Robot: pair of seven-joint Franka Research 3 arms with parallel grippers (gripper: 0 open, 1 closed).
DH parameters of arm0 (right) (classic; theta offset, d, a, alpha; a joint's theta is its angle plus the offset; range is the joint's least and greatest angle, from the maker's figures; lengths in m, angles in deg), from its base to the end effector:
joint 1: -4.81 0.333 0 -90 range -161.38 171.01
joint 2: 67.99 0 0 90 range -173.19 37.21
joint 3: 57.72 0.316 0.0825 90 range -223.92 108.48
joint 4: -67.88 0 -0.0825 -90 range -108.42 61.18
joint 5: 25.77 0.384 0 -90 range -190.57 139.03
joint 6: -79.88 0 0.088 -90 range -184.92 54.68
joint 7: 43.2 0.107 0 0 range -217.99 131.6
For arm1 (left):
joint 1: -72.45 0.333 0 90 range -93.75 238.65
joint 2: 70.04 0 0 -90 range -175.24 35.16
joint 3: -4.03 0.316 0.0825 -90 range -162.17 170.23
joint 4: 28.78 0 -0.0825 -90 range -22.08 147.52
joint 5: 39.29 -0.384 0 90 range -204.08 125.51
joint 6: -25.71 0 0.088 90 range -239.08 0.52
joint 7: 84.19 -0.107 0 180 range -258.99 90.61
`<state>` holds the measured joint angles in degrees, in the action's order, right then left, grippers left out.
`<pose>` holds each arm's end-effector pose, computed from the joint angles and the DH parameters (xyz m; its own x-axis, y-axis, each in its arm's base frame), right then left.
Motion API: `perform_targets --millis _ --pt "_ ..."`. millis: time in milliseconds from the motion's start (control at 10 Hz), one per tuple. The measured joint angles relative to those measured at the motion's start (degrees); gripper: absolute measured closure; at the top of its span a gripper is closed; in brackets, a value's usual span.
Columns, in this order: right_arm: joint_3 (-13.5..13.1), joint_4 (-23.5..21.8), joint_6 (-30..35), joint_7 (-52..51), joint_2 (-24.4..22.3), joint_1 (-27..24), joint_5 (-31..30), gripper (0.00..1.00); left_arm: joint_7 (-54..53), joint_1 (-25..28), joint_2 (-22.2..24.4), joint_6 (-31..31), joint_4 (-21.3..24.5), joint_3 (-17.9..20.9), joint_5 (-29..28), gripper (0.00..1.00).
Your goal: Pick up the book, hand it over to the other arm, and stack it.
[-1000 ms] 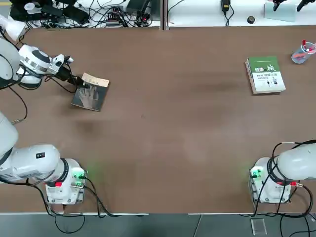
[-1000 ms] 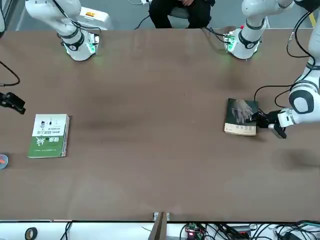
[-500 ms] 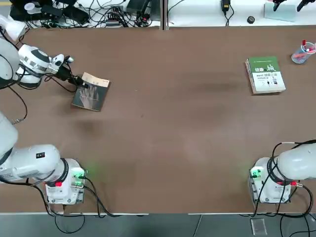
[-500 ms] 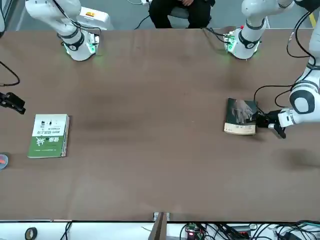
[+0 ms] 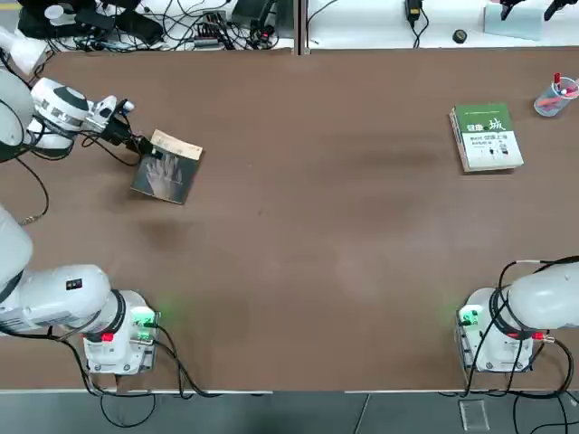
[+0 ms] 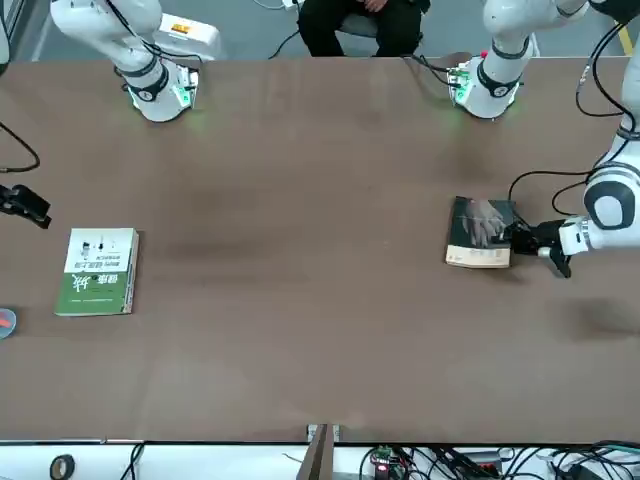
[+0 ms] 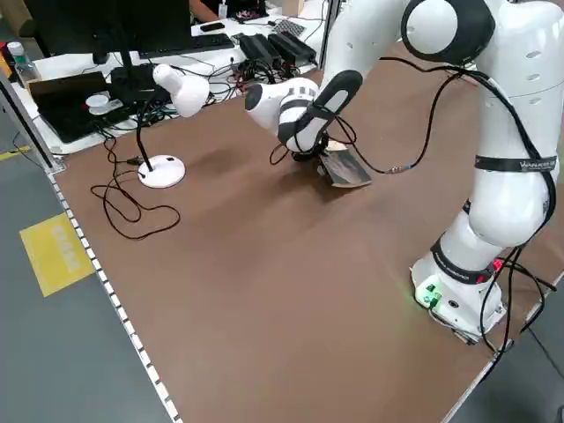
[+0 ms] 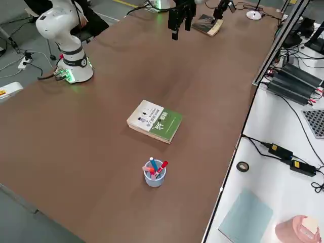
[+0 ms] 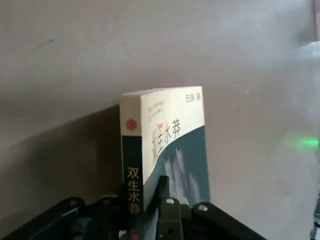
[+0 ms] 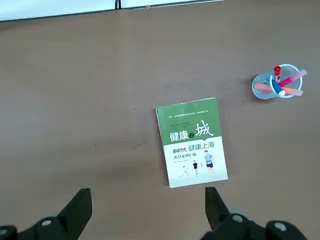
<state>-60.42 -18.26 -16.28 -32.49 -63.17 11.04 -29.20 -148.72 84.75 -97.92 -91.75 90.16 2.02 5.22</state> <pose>0.5906 0.0319 0.6187 0.9879 -0.1180 0.1008 -0.1231 -0.9913 0.0458 0.5356 0.0580 0.1704 0.9343 -0.3381 0.1129 -0.3202 -0.6569 0.6826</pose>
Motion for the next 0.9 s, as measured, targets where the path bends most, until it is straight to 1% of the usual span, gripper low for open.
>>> perform_targets --millis 500,900 --pt "0.0 0.0 0.0 0.0 0.0 0.0 0.0 0.0 0.5 1.2 0.1 3.7 -1.2 0.0 0.0 0.81" --pt "0.0 0.0 0.3 0.0 0.0 0.0 0.4 0.0 4.8 1.1 1.9 7.8 -2.4 -0.3 0.0 0.81"
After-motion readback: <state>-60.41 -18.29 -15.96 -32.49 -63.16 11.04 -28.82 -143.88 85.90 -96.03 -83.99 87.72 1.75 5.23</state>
